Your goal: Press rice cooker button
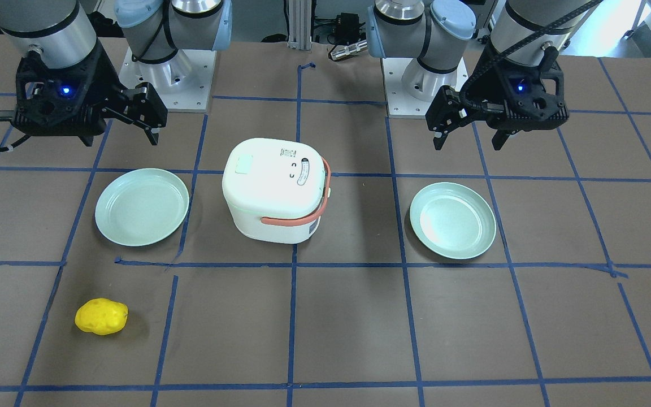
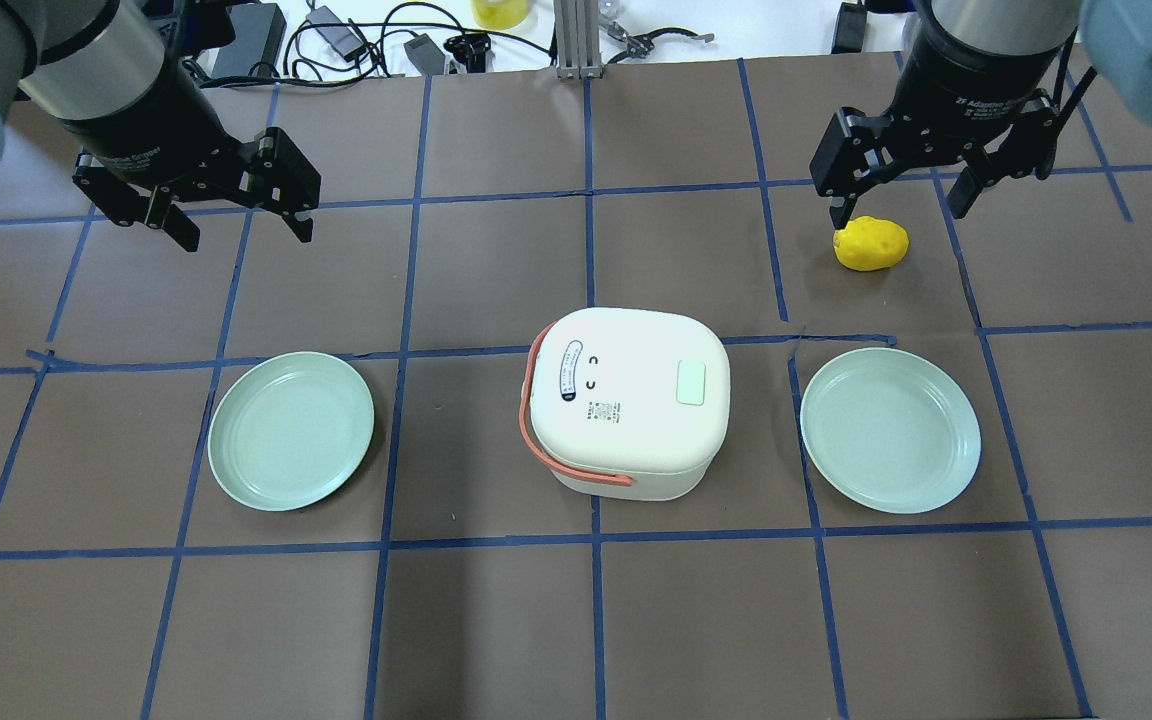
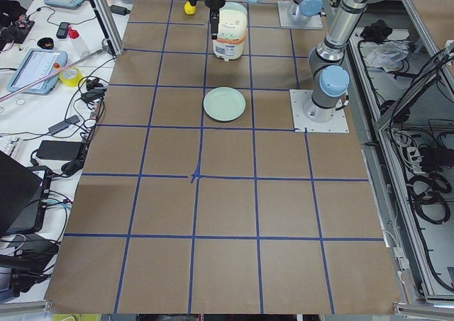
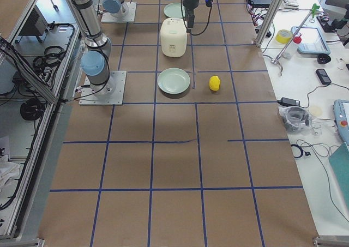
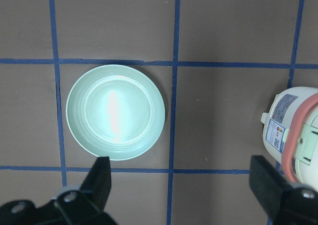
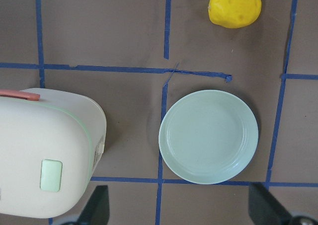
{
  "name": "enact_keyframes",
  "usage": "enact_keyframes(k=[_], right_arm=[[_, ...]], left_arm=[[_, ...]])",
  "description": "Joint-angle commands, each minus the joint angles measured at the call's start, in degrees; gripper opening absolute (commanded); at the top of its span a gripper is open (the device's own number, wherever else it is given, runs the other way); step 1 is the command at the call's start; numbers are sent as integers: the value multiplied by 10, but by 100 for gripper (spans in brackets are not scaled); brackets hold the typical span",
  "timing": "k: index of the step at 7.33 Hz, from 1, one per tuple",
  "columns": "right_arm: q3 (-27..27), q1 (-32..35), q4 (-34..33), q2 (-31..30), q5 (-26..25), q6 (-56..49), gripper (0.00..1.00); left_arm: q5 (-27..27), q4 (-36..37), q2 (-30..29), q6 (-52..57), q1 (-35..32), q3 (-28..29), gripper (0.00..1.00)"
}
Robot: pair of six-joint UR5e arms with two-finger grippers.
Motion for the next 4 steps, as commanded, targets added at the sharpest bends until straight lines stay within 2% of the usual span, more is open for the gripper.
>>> enact_keyframes(k=[1,4], right_arm=[[-1,1,3,-1,2,0,100],[-8,3,3,-2,7,0,100]], left_arm=[[0,0,0,0,0,0,100],[0,0,0,0,0,0,100]])
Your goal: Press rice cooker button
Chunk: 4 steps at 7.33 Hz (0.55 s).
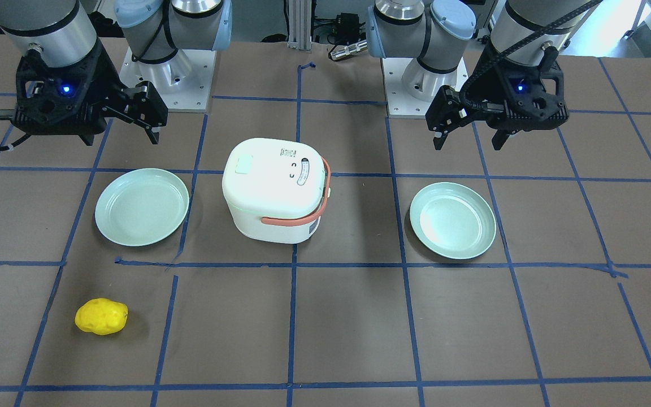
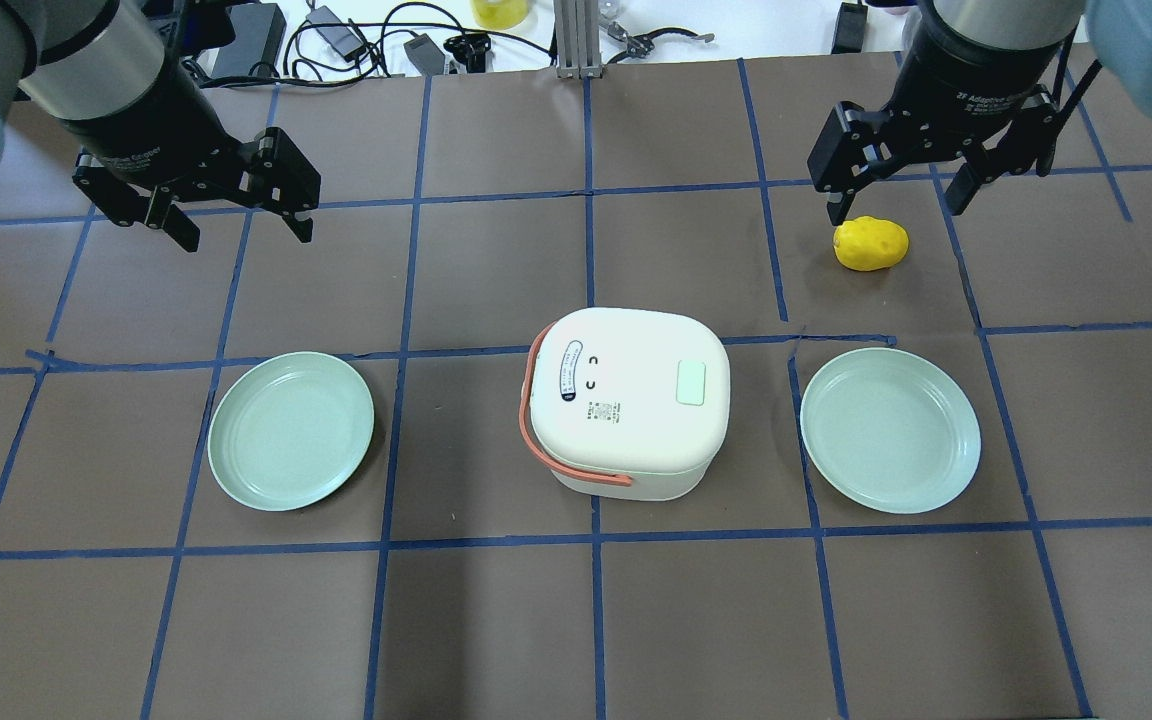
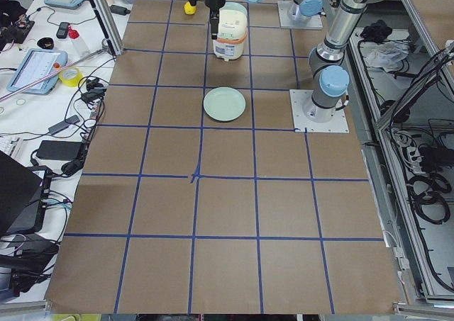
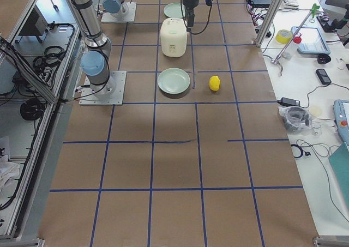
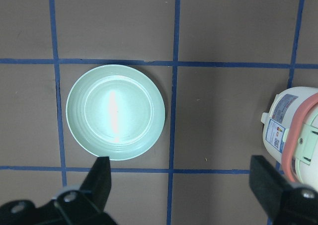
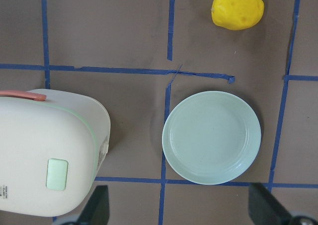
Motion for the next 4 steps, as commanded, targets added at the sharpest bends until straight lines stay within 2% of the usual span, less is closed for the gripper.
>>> enact_keyframes(k=[1,4], right_arm=[[-3,2,-1,1,0,0,100],[-3,-1,-1,1,-7,1,100]], left_arm=[[0,0,0,0,0,0,100],[0,0,0,0,0,0,100]])
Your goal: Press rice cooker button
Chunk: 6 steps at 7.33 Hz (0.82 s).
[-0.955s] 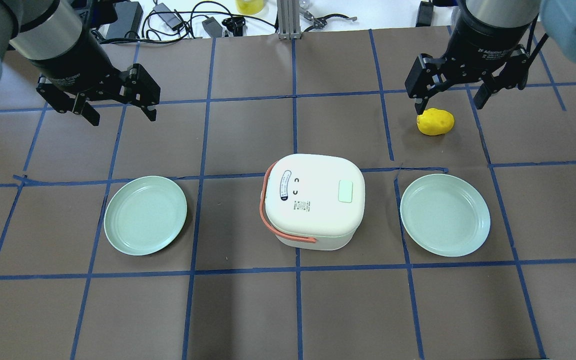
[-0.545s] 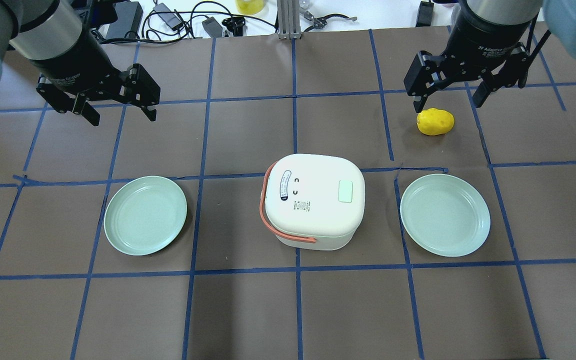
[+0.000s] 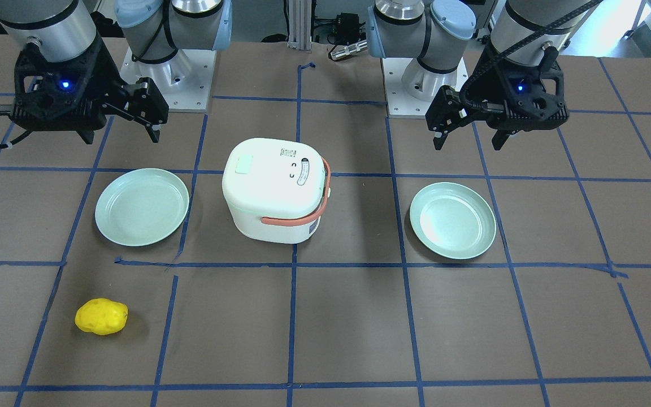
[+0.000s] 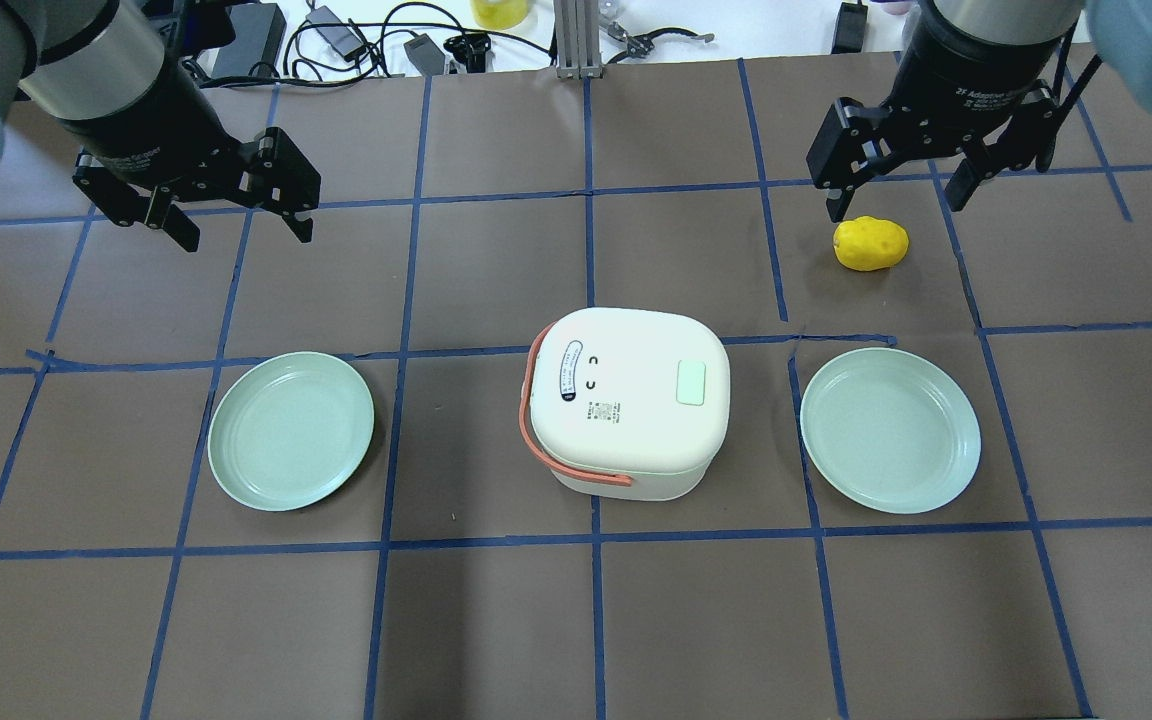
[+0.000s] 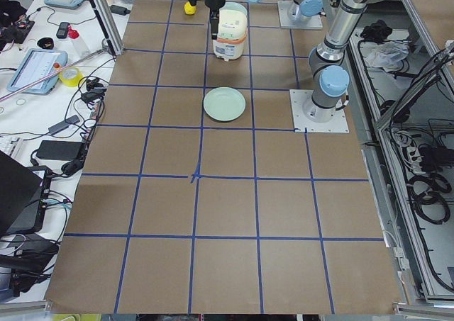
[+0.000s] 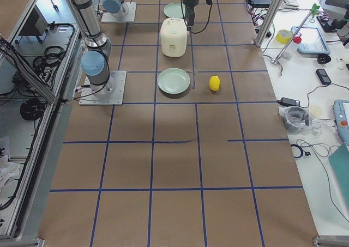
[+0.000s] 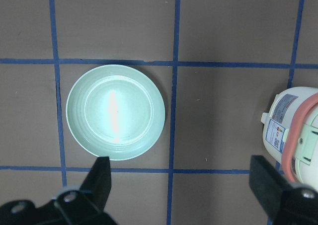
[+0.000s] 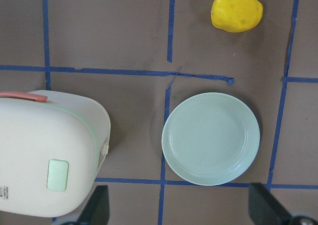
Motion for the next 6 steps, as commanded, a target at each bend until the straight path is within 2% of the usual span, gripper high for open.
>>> enact_keyframes(k=[1,6], right_arm=[[1,-1,-1,2,-3,0,100],[6,-1,0,4,-4,0,100]], left_arm=[[0,0,0,0,0,0,100],[0,0,0,-1,0,0,100]])
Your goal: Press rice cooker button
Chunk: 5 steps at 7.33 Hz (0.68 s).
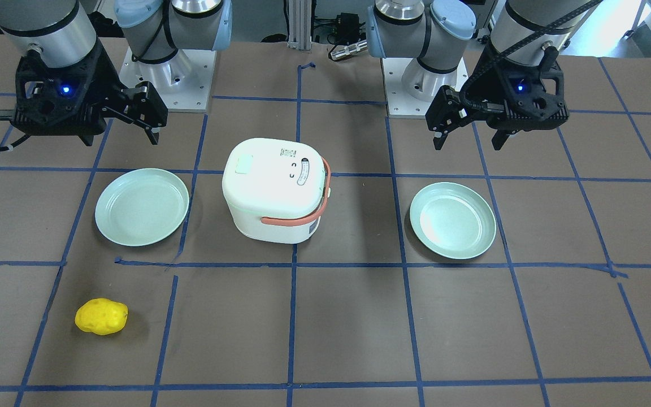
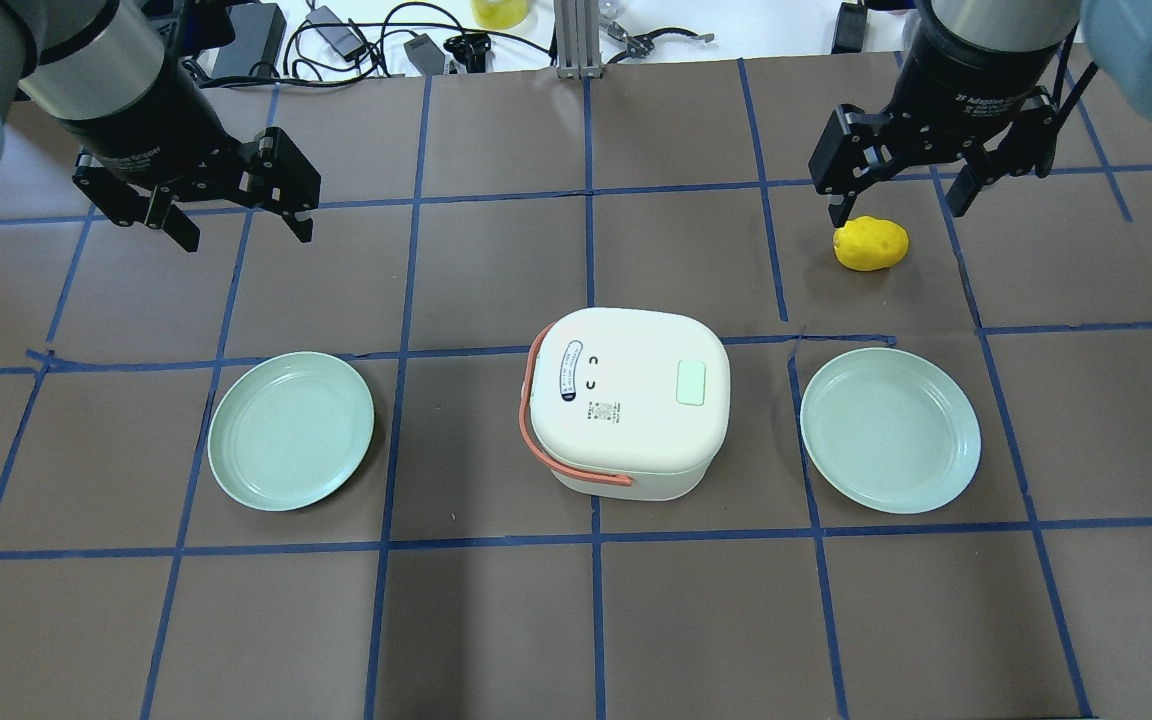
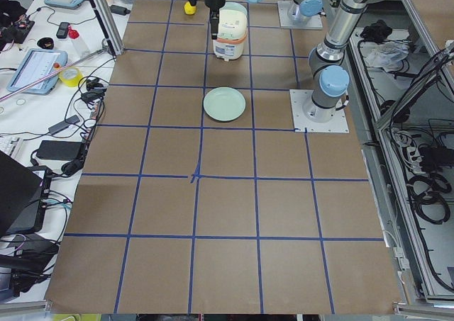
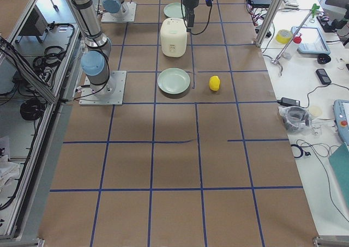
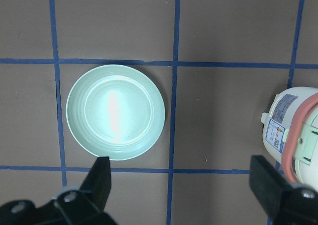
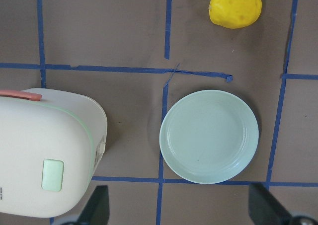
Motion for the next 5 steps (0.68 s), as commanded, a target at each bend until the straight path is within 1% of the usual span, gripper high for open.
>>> enact_keyframes(k=[1,4,5], right_arm=[[1,0,-1,1,-1,1,100],[3,3,-6,1,-1,3,100],[4,4,-6,1,6,20,73]], left_arm=[[0,0,0,1,0,0,100],[0,0,0,1,0,0,100],[0,0,0,1,0,0,100]])
